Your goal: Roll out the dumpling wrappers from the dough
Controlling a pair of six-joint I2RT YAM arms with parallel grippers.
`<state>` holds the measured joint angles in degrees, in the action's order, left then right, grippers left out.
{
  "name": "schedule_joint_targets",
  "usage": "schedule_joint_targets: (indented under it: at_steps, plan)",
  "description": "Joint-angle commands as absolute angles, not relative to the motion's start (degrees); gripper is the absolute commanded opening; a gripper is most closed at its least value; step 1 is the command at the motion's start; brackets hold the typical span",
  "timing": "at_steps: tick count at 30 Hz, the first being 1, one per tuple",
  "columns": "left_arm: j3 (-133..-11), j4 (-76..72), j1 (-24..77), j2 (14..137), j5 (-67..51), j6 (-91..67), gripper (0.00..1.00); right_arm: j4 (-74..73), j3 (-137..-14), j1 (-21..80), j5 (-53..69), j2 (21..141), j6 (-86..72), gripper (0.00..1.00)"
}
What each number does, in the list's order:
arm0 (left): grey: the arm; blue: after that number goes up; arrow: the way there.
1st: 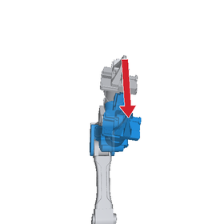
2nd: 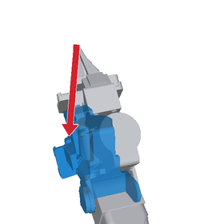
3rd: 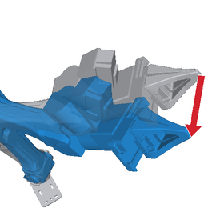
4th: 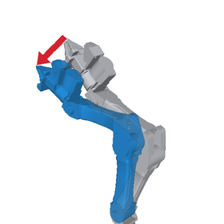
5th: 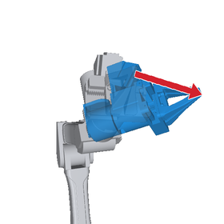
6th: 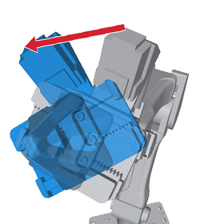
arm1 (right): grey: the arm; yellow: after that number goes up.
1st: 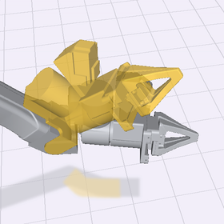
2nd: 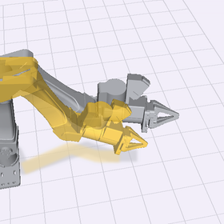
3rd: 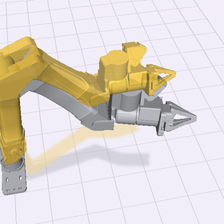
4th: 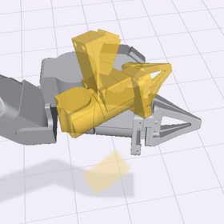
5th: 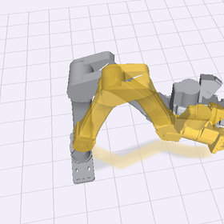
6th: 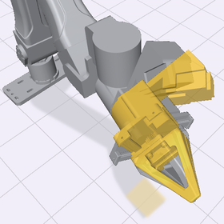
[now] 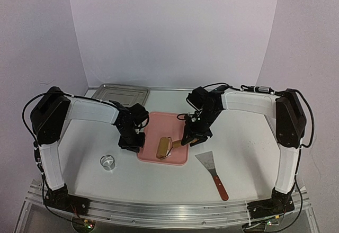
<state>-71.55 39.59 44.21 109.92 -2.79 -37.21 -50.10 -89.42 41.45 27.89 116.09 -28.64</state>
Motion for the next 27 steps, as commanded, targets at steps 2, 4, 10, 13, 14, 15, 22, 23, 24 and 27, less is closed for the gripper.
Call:
schedule_joint_targets:
  at_steps: [2, 4, 10, 13, 14, 15, 22, 23, 24, 27]
  plan:
    - [-72.0, 42.5, 44.2, 109.0, -0.6, -37.3, 0.0, -68.5, -82.9, 43.0, -1.2, 130.0, -32.0, 0.0]
    - [-72.0, 42.6, 44.2, 108.9, -0.6, -37.3, 0.0, -68.5, -83.3, 43.1, -1.3, 130.2, -32.0, 0.0]
    - [-71.9, 42.6, 44.2, 108.8, -0.6, -37.3, 0.0, -69.2, -84.7, 43.7, -2.2, 131.4, -31.7, 0.0]
    - [-71.9, 42.7, 44.2, 108.7, -0.6, -37.3, 0.0, -69.9, -85.8, 44.3, -3.3, 132.2, -31.5, 0.0]
    - [-71.9, 42.7, 44.2, 108.7, -0.6, -37.3, 0.0, -70.2, -86.1, 44.5, -3.6, 132.4, -31.5, 0.0]
    - [-71.9, 42.7, 44.2, 108.7, -0.6, -37.2, 0.0, -70.4, -86.3, 44.6, -3.8, 132.6, -31.4, 0.0]
    - [-72.0, 42.6, 44.2, 108.8, -0.6, -37.3, 0.0, -71.1, -87.7, 45.2, -5.2, 133.0, -31.1, 0.0]
    - [-72.1, 42.5, 44.2, 108.8, -0.5, -37.3, 0.0, -71.2, -87.9, 45.3, -5.4, 133.1, -31.0, 0.0]
    - [-72.1, 42.5, 44.2, 108.9, -0.6, -37.2, 0.0, -71.2, -88.2, 45.3, -5.4, 133.3, -31.0, 0.0]
    - [-72.2, 42.4, 44.2, 109.0, -0.5, -36.9, 0.0, -71.3, -89.2, 45.4, -5.5, 133.9, -30.6, 0.0]
